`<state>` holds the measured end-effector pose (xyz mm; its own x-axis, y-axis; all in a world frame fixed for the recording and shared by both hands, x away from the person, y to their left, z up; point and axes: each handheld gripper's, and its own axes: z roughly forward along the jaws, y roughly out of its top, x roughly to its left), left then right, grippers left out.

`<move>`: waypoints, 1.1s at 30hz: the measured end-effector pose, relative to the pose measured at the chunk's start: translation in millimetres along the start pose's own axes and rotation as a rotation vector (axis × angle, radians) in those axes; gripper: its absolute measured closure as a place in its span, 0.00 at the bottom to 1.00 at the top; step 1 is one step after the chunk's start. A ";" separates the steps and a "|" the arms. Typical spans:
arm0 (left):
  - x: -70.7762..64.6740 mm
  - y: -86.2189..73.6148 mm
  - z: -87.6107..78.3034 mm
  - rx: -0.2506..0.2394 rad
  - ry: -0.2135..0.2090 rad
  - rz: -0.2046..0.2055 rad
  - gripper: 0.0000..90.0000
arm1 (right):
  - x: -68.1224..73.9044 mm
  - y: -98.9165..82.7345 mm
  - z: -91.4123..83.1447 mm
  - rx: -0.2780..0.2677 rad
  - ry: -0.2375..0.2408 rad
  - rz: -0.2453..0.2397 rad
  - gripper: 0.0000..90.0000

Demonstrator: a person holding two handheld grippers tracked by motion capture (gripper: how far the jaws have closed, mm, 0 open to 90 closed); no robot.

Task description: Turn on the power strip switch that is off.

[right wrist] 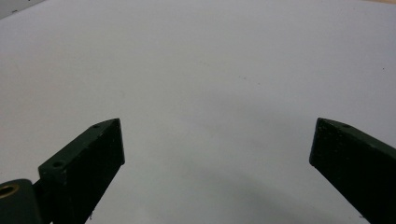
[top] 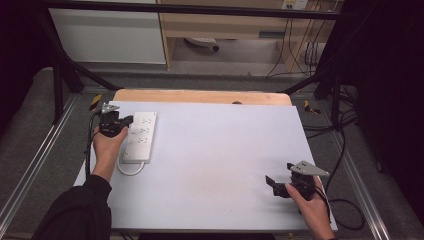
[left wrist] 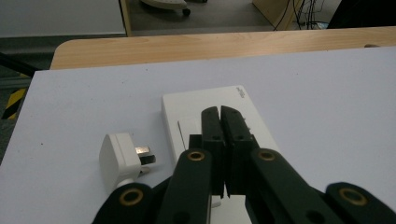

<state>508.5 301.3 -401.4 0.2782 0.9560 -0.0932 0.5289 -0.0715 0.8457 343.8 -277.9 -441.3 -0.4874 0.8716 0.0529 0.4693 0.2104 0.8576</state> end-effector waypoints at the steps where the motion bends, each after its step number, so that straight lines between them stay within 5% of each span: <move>1: -0.1 -0.1 0.2 0.001 -0.001 0.000 1.00 | 0.0 0.0 0.0 0.000 0.000 0.000 0.04; 33: 4.1 -19.9 11.8 0.119 0.015 0.037 1.00 | 0.1 -0.2 1.4 0.006 0.006 -0.002 0.04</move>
<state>508.6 303.3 -424.8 0.2877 0.9562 -0.0545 0.6105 -0.1393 0.7797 344.8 -277.2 -442.2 -0.4925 0.8686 0.0544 0.4731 0.2147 0.8545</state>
